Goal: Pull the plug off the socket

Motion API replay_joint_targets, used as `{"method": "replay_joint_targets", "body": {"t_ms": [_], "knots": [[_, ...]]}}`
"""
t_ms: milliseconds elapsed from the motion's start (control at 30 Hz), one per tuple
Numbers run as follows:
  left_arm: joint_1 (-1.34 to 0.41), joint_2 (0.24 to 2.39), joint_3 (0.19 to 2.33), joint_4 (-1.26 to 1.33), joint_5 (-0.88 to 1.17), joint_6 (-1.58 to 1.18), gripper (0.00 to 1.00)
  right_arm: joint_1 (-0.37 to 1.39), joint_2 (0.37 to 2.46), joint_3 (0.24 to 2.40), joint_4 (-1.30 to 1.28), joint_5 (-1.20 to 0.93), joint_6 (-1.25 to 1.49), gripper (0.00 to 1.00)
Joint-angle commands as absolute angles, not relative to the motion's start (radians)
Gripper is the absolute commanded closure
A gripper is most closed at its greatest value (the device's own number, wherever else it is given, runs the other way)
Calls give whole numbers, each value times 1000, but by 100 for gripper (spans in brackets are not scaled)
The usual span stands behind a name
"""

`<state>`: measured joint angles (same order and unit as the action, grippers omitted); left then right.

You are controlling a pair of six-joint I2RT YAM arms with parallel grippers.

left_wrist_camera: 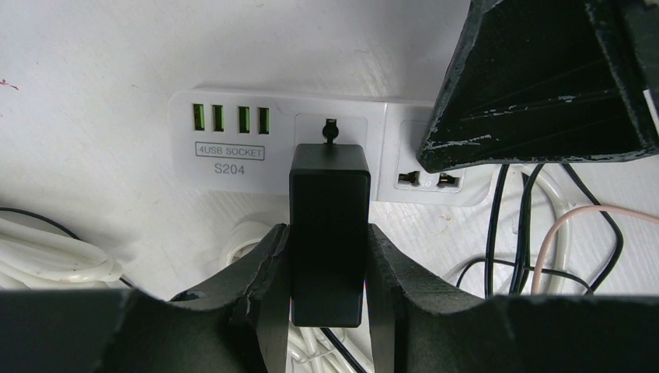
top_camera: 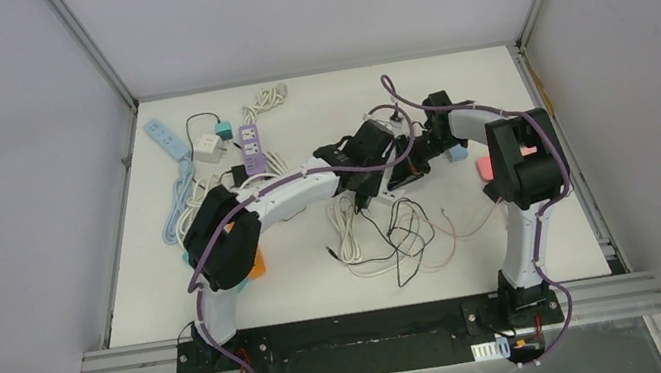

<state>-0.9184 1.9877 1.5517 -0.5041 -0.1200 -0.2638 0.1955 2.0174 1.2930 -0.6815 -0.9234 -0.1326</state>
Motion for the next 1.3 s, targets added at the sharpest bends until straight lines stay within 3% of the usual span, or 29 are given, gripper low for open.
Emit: {"method": "replay_joint_targets", "body": {"t_ms": [0, 333, 567, 900, 1267], "knots": [[-875, 1949, 1454, -353, 31, -392, 100, 214, 2052, 1297, -683, -788, -173, 100], [-936, 1964, 1536, -471, -148, -250, 100, 218, 2055, 1299, -685, -778, -175, 100], [-876, 1935, 1457, -345, 36, -411, 100, 219, 2054, 1300, -689, -771, -178, 100], [-928, 1951, 1554, -493, -146, -277, 100, 222, 2056, 1303, -694, -767, -181, 100], [-874, 1920, 1491, -376, 23, -403, 100, 224, 2058, 1305, -696, -759, -184, 100]]}}
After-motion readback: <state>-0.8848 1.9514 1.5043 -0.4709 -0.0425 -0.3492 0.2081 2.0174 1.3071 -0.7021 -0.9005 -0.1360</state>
